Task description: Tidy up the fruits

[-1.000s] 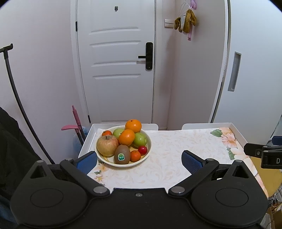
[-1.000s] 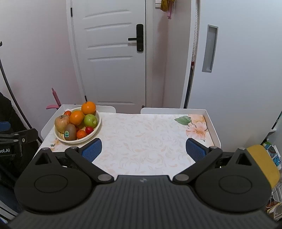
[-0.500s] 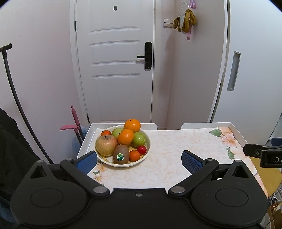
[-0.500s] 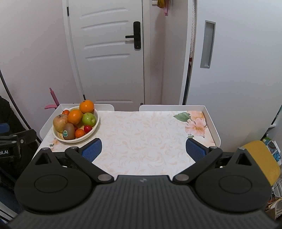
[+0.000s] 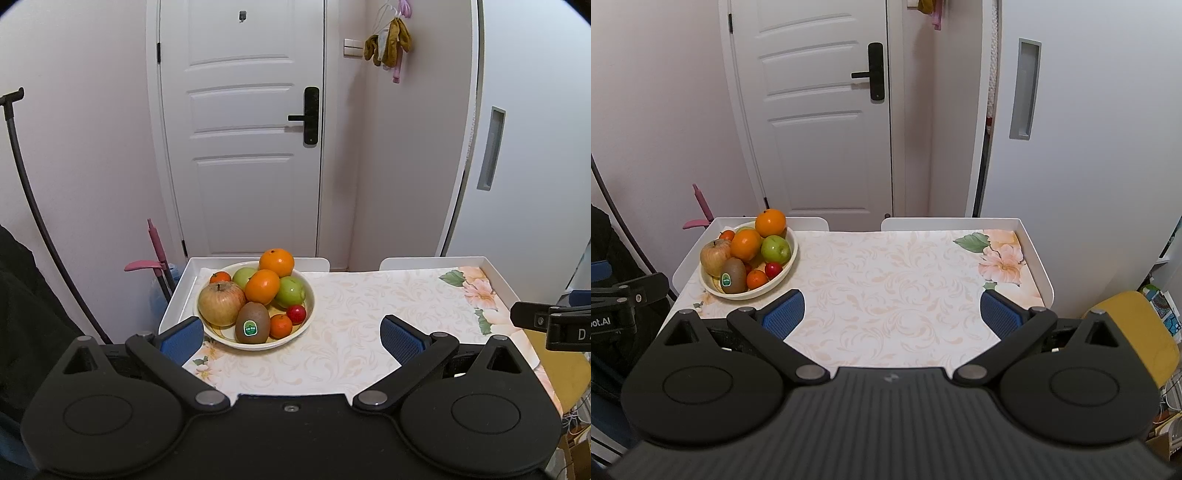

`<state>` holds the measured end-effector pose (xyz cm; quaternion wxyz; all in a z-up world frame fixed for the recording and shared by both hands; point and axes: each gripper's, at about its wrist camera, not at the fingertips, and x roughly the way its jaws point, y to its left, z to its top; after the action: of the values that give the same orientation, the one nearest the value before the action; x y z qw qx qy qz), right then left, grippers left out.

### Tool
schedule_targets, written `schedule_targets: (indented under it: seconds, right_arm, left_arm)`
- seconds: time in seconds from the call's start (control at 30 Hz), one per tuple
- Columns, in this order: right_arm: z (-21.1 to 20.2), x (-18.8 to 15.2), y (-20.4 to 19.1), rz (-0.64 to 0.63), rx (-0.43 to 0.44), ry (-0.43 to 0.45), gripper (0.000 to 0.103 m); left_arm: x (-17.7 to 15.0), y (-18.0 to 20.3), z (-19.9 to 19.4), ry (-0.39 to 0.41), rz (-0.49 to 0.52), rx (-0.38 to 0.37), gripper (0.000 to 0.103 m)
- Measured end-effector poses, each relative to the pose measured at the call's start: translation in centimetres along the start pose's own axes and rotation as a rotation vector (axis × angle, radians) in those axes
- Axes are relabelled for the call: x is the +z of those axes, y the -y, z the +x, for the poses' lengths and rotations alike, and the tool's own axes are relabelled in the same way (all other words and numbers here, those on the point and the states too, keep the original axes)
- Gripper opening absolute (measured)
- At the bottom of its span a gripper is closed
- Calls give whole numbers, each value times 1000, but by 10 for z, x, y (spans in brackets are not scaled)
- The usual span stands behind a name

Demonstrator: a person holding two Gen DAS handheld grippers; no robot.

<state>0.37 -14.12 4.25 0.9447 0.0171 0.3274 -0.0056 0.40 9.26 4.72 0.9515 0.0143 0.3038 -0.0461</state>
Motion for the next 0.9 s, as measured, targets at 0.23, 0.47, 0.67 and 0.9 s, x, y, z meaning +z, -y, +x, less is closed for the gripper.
schedule_targets:
  seconds: [0.23,0.47,0.67,0.9]
  right_arm:
    - [2,-1,-2,-1,2,-1,103]
    - [3,-1,-4,0,2,-4,103]
    - [3,-1,-4,0,-1,-4,103]
    - [3,-1,-6,3,-2,-5,103]
  left_arm:
    - [1,-1,1,-2,-5,2,103]
    - [0,-1,1,-4,-5,0,103]
    - [0,0,2,-8,-6,-6,103]
    - [0,-1,3,-3,-11,-12,103]
